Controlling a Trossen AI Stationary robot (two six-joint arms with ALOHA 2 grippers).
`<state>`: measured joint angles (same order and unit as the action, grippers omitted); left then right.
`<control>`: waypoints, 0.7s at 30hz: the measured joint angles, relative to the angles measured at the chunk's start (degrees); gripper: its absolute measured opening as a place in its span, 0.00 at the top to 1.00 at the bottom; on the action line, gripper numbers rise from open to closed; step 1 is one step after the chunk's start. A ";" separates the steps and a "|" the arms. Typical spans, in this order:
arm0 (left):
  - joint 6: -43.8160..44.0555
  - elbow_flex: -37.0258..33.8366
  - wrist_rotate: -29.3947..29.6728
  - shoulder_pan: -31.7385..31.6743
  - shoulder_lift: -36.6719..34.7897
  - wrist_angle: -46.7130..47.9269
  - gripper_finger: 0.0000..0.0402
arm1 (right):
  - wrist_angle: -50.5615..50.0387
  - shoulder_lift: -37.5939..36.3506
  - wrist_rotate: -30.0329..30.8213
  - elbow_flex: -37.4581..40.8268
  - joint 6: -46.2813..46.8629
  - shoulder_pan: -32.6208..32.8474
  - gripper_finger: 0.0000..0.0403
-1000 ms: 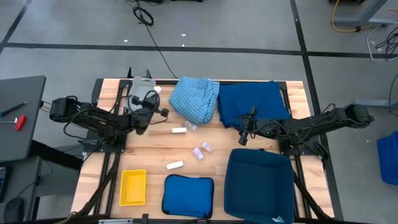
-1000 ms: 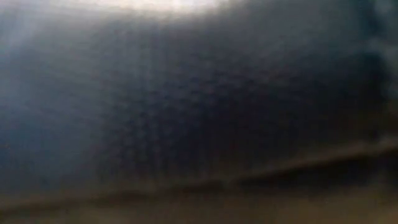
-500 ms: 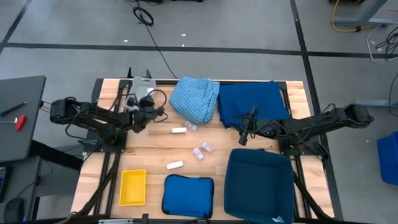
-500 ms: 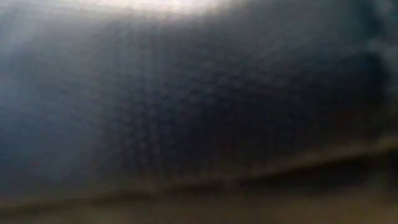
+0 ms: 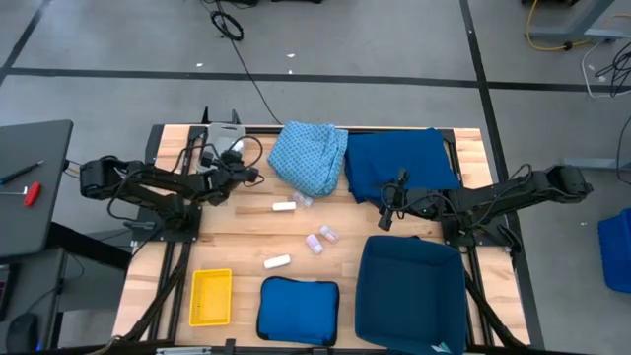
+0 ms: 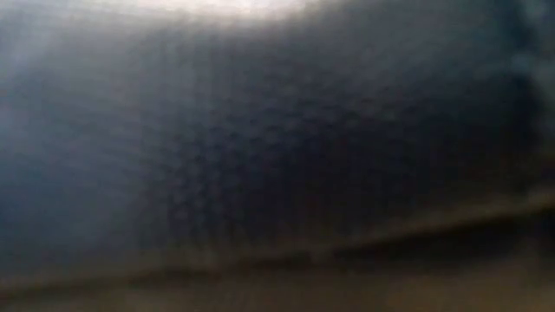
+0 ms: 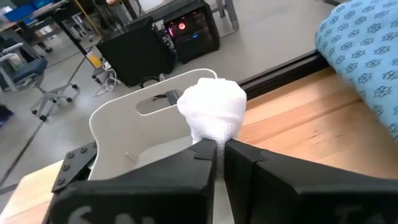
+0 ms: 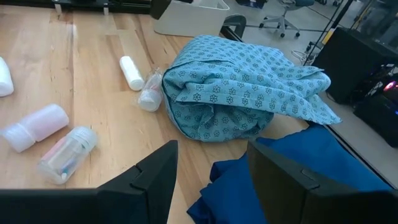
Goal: Pick & place medical supplies in basket/bin
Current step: Put the top white rolled gauze into the gray bin
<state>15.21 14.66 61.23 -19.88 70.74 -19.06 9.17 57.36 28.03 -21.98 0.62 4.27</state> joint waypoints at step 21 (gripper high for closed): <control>-3.86 0.00 0.33 0.07 -7.40 2.46 0.48 | 0.00 0.00 0.01 0.00 0.04 0.00 0.50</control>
<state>11.35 14.66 61.56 -19.81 63.34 -16.59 9.17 57.36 28.04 -21.98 0.67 4.27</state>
